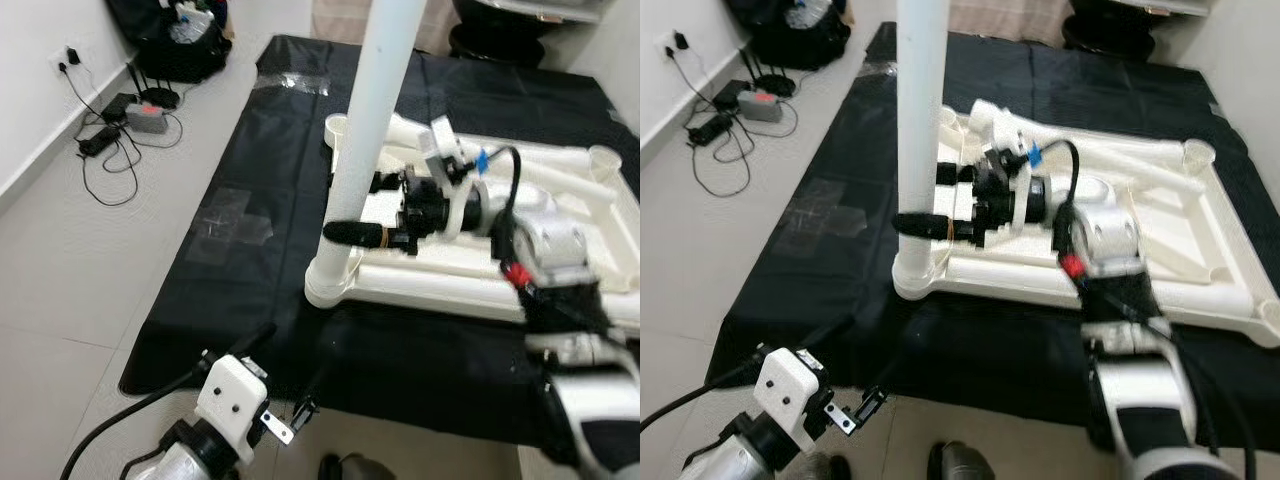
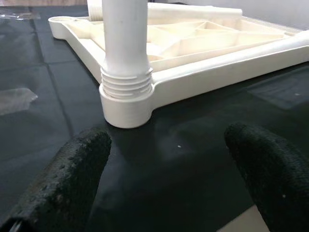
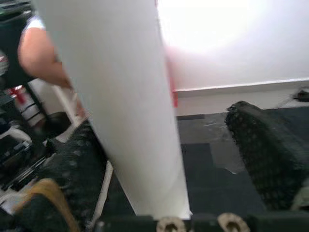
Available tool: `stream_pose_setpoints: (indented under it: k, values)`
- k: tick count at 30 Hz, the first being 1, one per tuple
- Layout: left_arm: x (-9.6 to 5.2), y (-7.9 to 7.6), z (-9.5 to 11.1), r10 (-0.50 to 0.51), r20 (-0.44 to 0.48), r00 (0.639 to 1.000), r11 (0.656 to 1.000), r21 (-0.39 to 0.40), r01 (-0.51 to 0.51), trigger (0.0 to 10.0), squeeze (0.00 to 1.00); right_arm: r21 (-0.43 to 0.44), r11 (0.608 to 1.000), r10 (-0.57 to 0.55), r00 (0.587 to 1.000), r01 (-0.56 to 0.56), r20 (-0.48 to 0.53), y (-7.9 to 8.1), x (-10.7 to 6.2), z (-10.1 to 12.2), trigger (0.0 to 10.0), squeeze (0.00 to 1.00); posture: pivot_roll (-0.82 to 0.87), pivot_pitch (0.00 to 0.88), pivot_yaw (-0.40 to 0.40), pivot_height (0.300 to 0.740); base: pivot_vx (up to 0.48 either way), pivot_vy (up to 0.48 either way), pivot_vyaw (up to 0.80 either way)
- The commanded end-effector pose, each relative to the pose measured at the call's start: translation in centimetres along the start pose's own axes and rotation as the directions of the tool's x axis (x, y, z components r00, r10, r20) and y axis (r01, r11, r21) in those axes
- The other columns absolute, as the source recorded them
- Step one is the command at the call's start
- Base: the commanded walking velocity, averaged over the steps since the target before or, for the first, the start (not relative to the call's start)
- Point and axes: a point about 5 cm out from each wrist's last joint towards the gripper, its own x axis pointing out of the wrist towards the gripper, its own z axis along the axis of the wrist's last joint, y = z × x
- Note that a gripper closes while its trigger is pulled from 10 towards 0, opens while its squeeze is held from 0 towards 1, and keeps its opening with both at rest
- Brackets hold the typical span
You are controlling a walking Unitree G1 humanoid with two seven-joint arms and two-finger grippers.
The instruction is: Building children table
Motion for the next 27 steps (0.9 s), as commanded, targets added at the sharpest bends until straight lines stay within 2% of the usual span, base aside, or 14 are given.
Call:
stream_pose_setpoints:
  k: [1,10,12,14,16,17,18,19,20,21,22,24,25,27]
  values:
    - [-0.3,-0.4,0.2,-0.012,-0.013,1.000,1.000,0.007,0.012,9.9,0.00,-0.008,1.000,0.017,1.000,-0.017,-0.005,-0.1,-0.3,0.0,0.0,0.00,0.05,0.277,-0.134,0.740,0.000,0.000,0.00]
    - [-0.6,-0.9,0.7,-0.008,-0.016,1.000,1.000,0.001,0.008,9.8,0.00,-0.028,0.997,0.080,0.994,-0.078,0.072,-0.9,-0.9,1.6,0.0,0.00,0.05,0.276,-0.137,0.740,0.000,0.000,0.00]
    - [-0.1,-0.7,0.1,-0.007,-0.022,1.000,1.000,-0.002,0.007,9.9,0.00,0.009,1.000,-0.008,0.994,0.007,0.105,-0.2,-2.1,0.7,0.0,0.00,0.04,0.232,-0.151,0.740,0.000,0.000,0.00]
    - [-0.1,-0.7,0.1,-0.007,-0.022,1.000,1.000,-0.002,0.007,9.9,0.00,0.009,1.000,-0.008,0.994,0.007,0.105,-0.2,-2.1,0.7,0.0,0.00,0.04,0.232,-0.151,0.740,0.000,0.000,0.00]
    - [0.1,-0.5,-0.3,-0.005,-0.027,1.000,1.000,-0.003,0.005,9.9,0.00,0.015,0.987,-0.161,0.984,0.160,0.070,0.3,-2.5,-0.8,0.0,0.00,0.03,0.204,-0.163,0.740,0.000,0.000,0.00]
    - [0.1,-0.5,-0.3,-0.005,-0.027,1.000,1.000,-0.003,0.005,9.9,0.00,0.015,0.987,-0.161,0.984,0.160,0.070,0.3,-2.5,-0.8,0.0,0.00,0.03,0.204,-0.163,0.740,0.000,0.000,0.00]
    - [0.4,-0.3,-0.7,-0.003,-0.031,1.000,1.000,-0.002,0.003,10.0,0.00,0.068,0.871,-0.490,0.872,0.487,0.021,0.8,-1.2,-3.1,0.0,0.00,0.03,0.165,-0.175,0.740,0.000,0.000,0.00]
    - [0.8,0.1,-1.2,-0.001,-0.037,0.999,1.000,0.000,0.001,10.0,0.00,0.088,0.613,-0.779,0.619,0.785,-0.098,2.5,-0.4,-6.2,0.0,0.00,0.00,0.139,-0.165,0.740,0.000,0.000,0.00]
    - [1.1,0.5,-1.5,0.000,-0.041,0.999,1.000,0.003,0.000,10.0,0.00,0.121,0.428,-0.865,0.445,0.896,-0.232,5.8,0.2,-8.8,0.0,0.00,-0.01,0.132,-0.158,0.740,0.000,0.000,0.00]
    - [1.4,0.8,-1.8,0.000,-0.042,0.999,1.000,0.008,0.000,10.0,0.00,0.135,0.374,-0.860,0.398,0.918,-0.320,8.9,1.5,-10.3,0.0,0.00,-0.01,0.118,-0.140,0.740,0.000,0.000,0.00]
    - [1.8,1.0,-2.1,-0.002,-0.044,0.999,1.000,0.010,0.002,10.0,0.00,0.158,0.443,-0.815,0.470,0.882,-0.339,10.3,3.0,-10.9,0.0,0.00,-0.02,0.109,-0.132,0.740,0.000,0.000,0.00]
    - [1.8,1.0,-2.1,-0.002,-0.044,0.999,1.000,0.010,0.002,10.0,0.00,0.158,0.443,-0.815,0.470,0.882,-0.339,10.3,3.0,-10.9,0.0,0.00,-0.02,0.109,-0.132,0.740,0.000,0.000,0.00]
    - [2.0,1.2,-2.4,-0.003,-0.047,0.999,1.000,0.012,0.004,10.0,0.00,0.153,0.493,-0.792,0.515,0.856,-0.330,10.4,3.8,-11.1,0.0,0.00,-0.02,0.088,-0.129,0.740,0.000,0.000,0.00]
    - [2.3,1.5,-2.7,-0.002,-0.052,0.999,1.000,0.012,0.003,10.0,0.00,0.141,0.516,-0.789,0.533,0.845,-0.305,9.2,4.1,-10.8,0.0,0.00,-0.02,0.068,-0.132,0.740,0.000,0.000,0.00]
